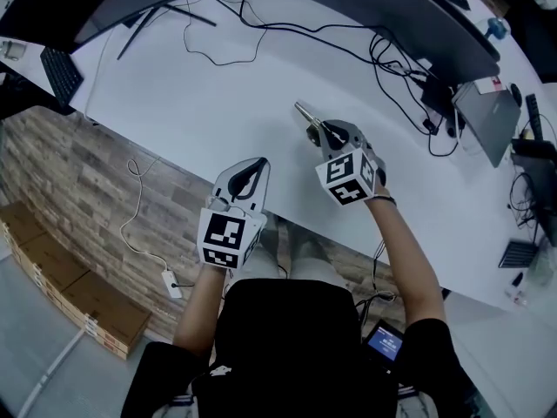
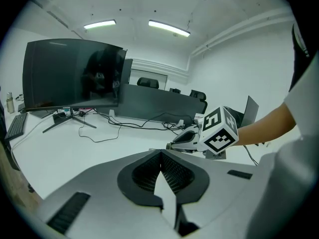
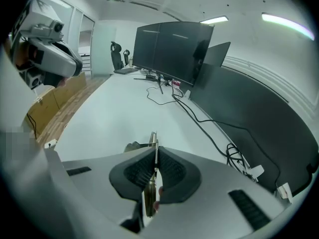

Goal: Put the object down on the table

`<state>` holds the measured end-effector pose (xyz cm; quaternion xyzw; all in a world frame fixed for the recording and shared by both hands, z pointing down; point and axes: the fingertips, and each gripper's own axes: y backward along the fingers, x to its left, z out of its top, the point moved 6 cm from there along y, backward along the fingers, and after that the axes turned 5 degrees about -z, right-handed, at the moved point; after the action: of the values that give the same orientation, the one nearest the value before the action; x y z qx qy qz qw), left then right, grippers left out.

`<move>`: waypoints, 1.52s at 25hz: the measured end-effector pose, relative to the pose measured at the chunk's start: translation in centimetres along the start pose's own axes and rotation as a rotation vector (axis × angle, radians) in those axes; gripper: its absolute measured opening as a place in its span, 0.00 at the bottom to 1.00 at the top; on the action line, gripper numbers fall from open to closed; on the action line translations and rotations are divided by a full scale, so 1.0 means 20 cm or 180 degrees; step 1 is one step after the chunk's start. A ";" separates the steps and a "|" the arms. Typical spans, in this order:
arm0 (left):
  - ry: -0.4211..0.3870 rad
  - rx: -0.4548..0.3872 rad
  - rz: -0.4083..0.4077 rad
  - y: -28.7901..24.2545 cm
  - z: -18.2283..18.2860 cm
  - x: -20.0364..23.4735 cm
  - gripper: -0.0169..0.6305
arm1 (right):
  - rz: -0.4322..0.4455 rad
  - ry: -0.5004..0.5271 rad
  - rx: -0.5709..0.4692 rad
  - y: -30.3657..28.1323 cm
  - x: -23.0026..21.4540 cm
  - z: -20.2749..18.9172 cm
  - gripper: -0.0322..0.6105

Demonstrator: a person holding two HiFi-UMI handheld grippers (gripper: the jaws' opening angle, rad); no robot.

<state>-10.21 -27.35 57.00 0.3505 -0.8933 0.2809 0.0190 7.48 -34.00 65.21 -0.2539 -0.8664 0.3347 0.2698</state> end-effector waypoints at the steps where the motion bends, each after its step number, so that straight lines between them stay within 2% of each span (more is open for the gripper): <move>1: 0.0013 0.0008 -0.0002 0.00 0.00 0.00 0.05 | -0.0002 0.0020 0.0013 -0.01 0.01 -0.01 0.09; 15: 0.0057 0.0052 0.0006 -0.02 -0.05 0.01 0.05 | -0.0085 0.0345 -0.0028 -0.05 0.08 -0.03 0.09; 21: 0.0050 0.0058 0.0031 -0.01 -0.06 0.02 0.05 | 0.0017 0.0324 0.0017 -0.06 0.13 -0.04 0.10; 32: 0.0094 0.0082 0.0053 -0.02 -0.07 0.03 0.05 | 0.0197 0.0254 0.0072 -0.09 0.17 -0.06 0.21; 38: 0.0093 0.0074 0.0040 -0.03 -0.07 0.03 0.05 | 0.0224 0.0209 0.0047 -0.09 0.17 -0.04 0.22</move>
<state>-10.46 -27.29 58.55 0.3409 -0.8918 0.2964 0.0262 5.13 -32.68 67.96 -0.2931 -0.8451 0.3418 0.2881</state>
